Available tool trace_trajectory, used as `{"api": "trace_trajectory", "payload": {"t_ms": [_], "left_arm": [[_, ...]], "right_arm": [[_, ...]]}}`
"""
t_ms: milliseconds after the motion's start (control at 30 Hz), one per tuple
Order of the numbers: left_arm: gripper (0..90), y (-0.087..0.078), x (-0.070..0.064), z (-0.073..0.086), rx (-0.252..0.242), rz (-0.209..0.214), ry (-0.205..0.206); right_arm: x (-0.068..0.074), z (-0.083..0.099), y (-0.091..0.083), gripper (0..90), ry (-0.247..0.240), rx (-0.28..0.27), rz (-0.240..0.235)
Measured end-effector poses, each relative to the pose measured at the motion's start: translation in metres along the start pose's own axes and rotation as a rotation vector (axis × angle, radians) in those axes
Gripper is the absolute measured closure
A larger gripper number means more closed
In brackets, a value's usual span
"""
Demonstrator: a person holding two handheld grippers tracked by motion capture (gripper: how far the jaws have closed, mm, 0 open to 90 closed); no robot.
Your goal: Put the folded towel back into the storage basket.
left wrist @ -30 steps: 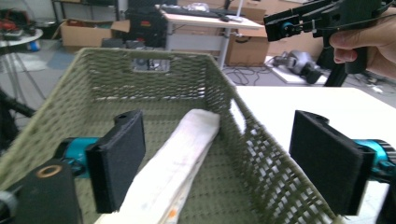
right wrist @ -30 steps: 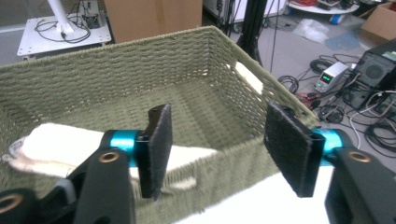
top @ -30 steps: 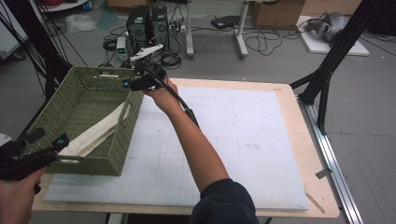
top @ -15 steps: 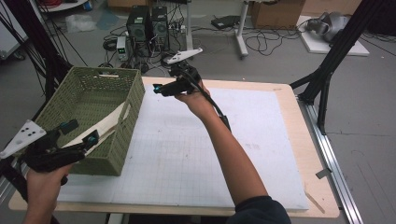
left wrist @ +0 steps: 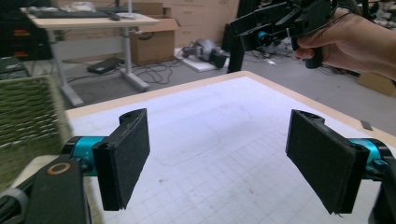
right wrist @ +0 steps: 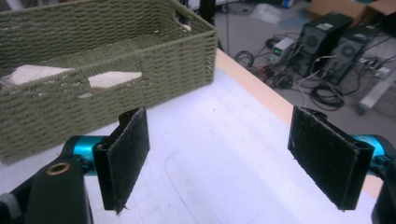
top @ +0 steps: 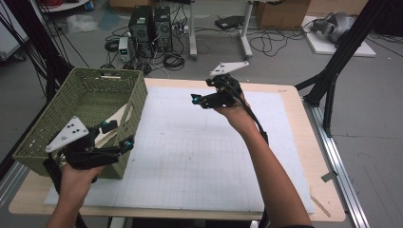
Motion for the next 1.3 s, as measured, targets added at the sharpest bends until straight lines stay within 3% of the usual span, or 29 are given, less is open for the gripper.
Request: {"api": "trace_trajectory", "payload": {"t_ms": [233, 533, 733, 967, 1300], "left_arm": [[21.2, 0.029, -0.018, 0.003, 0.015, 0.103, -0.003], [18.9, 0.069, -0.032, 0.011, 0.015, 0.177, 0.002], [19.1, 0.090, -0.038, 0.024, 0.026, 0.204, 0.019], [19.6, 0.104, -0.043, 0.046, 0.035, 0.233, 0.033], [20.0, 0.119, -0.047, 0.076, 0.045, 0.254, 0.037]], "right_arm": [[-0.011, 0.041, -0.040, 19.6, 0.020, 0.011, 0.063], [-0.021, 0.086, -0.084, 18.1, 0.060, 0.018, 0.124], [-0.024, 0.119, -0.110, 18.1, 0.085, 0.012, 0.179], [-0.017, 0.164, -0.133, 18.1, 0.123, 0.012, 0.234], [-0.002, 0.215, -0.148, 18.1, 0.165, -0.005, 0.298]]}}
Point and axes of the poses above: each handheld gripper's, and its own axes: y roughly forward along the jaws, z roughly out of its underside, x roughly to its left, the point moved 4 cm from there along y, roughly forward along the jaws, and after that the axes turned 6 degrees about z, right-handed, at the moved point
